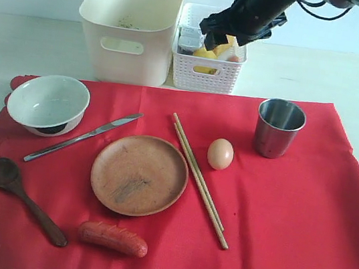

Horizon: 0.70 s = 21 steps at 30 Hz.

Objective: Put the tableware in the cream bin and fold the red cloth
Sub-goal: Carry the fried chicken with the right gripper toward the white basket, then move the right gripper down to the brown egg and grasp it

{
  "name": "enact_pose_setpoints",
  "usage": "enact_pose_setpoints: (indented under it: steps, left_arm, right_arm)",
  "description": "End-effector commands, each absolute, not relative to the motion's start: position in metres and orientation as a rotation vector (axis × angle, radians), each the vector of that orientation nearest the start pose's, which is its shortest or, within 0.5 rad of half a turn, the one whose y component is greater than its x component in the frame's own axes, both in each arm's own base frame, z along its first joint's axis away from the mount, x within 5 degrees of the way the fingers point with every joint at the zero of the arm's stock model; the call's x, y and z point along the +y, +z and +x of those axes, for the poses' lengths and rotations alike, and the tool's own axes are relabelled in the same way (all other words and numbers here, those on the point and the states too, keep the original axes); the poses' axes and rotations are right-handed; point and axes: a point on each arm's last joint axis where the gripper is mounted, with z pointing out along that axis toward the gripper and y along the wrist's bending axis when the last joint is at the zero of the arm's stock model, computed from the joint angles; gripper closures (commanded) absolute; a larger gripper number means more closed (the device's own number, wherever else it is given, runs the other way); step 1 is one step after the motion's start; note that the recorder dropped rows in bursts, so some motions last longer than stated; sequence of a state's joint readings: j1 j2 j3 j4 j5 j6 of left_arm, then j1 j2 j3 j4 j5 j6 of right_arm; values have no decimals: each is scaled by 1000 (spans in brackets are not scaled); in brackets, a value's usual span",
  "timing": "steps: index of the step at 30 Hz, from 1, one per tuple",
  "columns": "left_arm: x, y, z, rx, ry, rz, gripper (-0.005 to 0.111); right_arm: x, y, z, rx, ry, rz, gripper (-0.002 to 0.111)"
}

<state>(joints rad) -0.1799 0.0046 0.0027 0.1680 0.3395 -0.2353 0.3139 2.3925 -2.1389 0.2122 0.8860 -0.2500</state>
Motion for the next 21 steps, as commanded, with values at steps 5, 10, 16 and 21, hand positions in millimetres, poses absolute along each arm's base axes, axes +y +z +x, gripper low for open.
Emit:
enact_pose_setpoints:
  steps: [5,10,16,21]
  left_arm:
    - [-5,184,54,1808,-138,59,105]
    - [-5,184,54,1808,-138,59,105]
    - [-5,184,54,1808,-138,59,105]
    - [-5,184,54,1808,-138,59,105]
  right_arm:
    - [169,249,476,2575,269,-621,43]
    - [163,268,464,2643,252,-552,45]
    - [160,286,451,2690,267,-534,49]
    - [158,289,442,2702,274,-538,49]
